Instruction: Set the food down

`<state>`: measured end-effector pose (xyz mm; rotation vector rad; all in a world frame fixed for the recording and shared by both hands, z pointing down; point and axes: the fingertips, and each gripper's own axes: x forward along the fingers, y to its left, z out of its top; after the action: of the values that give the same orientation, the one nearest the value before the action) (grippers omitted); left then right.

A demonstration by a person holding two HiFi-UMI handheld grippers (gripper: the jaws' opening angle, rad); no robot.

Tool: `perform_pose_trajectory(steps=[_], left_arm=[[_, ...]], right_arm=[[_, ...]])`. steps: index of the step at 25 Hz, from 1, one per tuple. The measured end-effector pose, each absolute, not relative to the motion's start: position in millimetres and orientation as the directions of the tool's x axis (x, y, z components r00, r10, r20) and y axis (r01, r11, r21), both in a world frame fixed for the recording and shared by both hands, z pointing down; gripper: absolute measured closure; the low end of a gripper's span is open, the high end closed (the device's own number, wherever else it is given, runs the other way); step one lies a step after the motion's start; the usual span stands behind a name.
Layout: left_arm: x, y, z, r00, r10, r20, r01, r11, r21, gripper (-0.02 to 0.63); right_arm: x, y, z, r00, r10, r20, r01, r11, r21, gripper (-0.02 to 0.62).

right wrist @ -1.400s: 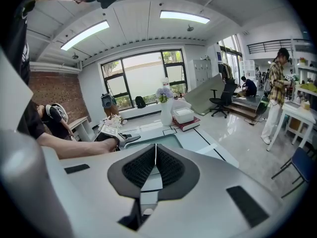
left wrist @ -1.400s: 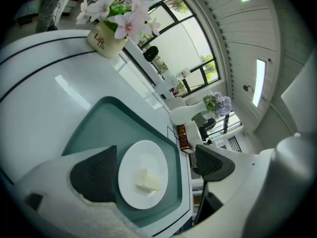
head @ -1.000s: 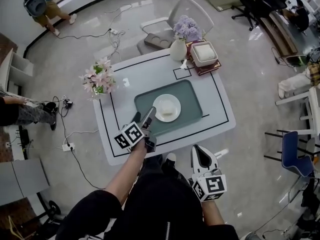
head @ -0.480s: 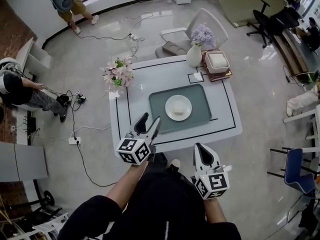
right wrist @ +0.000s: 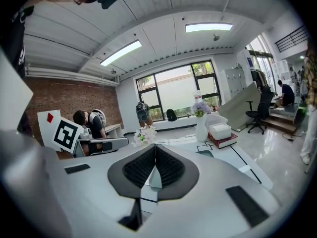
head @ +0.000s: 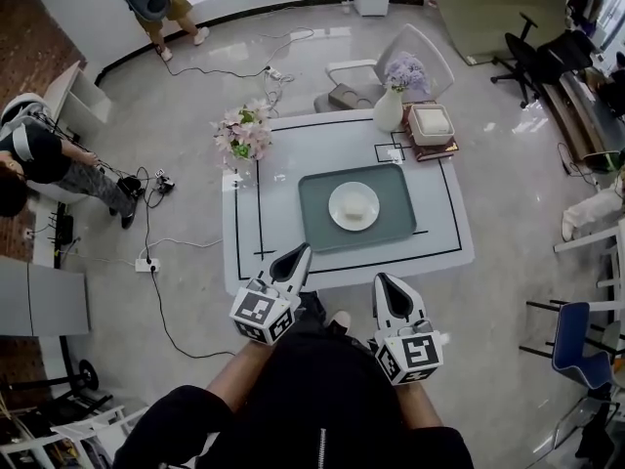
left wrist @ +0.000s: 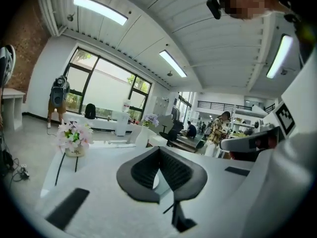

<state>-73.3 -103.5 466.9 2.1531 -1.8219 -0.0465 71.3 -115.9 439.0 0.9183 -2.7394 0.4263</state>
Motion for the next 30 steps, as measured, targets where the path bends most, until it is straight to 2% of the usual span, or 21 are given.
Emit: perform_pose_trajectory(steps=[16, 30], left_arm=[[-4, -83, 465, 0.319, -0.922, 0.219, -0.947, -0.302, 0.111, 0.601], [15, -88, 459, 0.342, -0.916, 0.209, -0.939, -0.324, 0.116, 0.6]], right_arm=[[93, -103, 450, -0.779, -0.538, 0.322, -0.608, 0.774, -0.177, 0.588], [108, -107, 444, -0.774, -0.554, 0.305, -0.617, 0.768, -0.171, 0.588]])
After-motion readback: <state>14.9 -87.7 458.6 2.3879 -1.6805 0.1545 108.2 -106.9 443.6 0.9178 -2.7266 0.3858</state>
